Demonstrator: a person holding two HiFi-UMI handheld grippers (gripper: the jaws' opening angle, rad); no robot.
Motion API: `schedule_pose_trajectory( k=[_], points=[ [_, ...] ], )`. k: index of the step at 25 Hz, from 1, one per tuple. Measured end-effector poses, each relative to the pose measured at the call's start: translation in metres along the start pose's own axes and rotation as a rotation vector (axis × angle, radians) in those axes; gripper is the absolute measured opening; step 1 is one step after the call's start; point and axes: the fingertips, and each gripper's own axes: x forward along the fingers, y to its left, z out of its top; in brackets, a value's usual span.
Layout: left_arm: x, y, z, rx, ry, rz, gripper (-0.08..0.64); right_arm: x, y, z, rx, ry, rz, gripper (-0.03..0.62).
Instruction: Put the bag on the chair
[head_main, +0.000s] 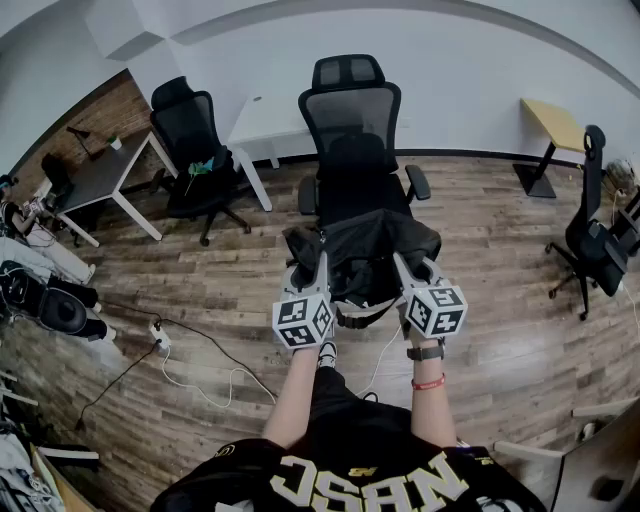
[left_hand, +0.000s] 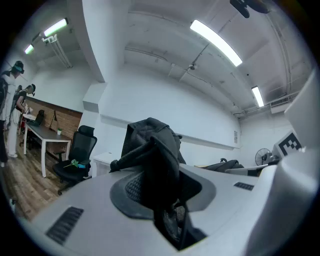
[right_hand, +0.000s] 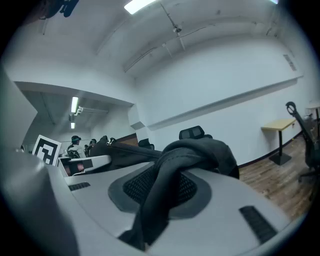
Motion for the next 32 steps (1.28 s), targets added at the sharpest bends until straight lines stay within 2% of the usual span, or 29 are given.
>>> schedule_pose_trajectory(
  k=[7,13,18,25,32],
  points=[
    [0.041,-0.004,-0.018,-0.017,0.026,-0.017,0.115,0.027,-0.026,-0.001,-0.061,0.039,-0.026,0.092],
    [0.105,0.007,-0.026,-0.020,0.042,-0.048,0.115,0.068,-0.058,0.017,-0.060,-0.037,-0.029,0.095],
    [0.166,0.023,-0.021,-0.036,0.039,-0.059,0.117,0.122,-0.080,0.036,-0.099,-0.029,-0.030,0.089],
    [0.244,0.059,-0.009,-0.009,0.065,-0.065,0.123,0.211,-0.099,0.053,-0.065,0.013,-0.018,0.100],
    [0.316,0.115,0.000,-0.032,0.061,-0.067,0.123,0.294,-0.106,0.065,-0.078,0.038,-0.034,0.097]
  ],
)
